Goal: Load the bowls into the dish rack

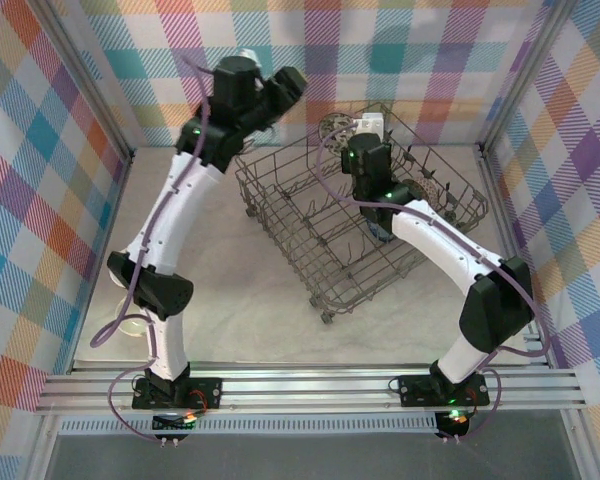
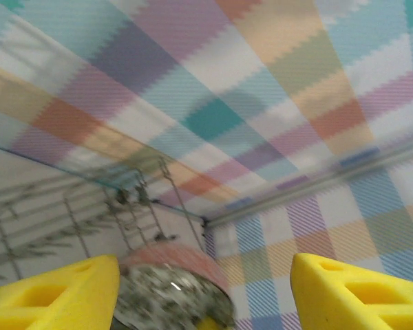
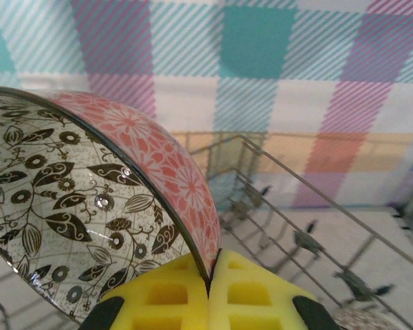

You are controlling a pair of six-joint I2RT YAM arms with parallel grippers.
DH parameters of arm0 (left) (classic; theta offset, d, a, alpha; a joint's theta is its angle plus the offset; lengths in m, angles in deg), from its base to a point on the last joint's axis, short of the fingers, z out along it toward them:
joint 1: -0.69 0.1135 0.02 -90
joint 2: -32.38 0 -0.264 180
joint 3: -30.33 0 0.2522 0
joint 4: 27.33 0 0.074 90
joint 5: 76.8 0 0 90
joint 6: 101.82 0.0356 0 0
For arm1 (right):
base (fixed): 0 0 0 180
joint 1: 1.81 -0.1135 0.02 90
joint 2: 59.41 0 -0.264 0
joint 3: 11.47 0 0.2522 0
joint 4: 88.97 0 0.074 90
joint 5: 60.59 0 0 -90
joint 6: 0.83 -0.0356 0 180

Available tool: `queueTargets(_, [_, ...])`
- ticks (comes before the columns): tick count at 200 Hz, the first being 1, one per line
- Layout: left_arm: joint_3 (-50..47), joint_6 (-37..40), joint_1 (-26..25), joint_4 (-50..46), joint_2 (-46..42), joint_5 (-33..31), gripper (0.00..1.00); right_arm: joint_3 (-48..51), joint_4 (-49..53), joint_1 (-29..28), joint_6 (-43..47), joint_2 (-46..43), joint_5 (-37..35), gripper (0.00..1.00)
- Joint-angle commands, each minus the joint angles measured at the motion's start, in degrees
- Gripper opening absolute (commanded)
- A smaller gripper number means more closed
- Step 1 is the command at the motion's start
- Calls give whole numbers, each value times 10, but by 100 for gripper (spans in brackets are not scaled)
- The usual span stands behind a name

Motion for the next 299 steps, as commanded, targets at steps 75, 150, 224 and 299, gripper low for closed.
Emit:
queueTargets(75, [-102,129,151,-19,0,216,66,-53,493,-52,-156,-85,-219,0])
queueTargets(150, [-171,185,178,-3,-33,225,66,-129,829,-91,-415,10,-242,0])
queueTargets(224, [-242,179,190,28,-62,237,66,-151,834,-105,-447,70,-239,0])
queueTargets(299, [-257,178,190,37,-65,240,66,-164,793,-115,-397,101,-241,0])
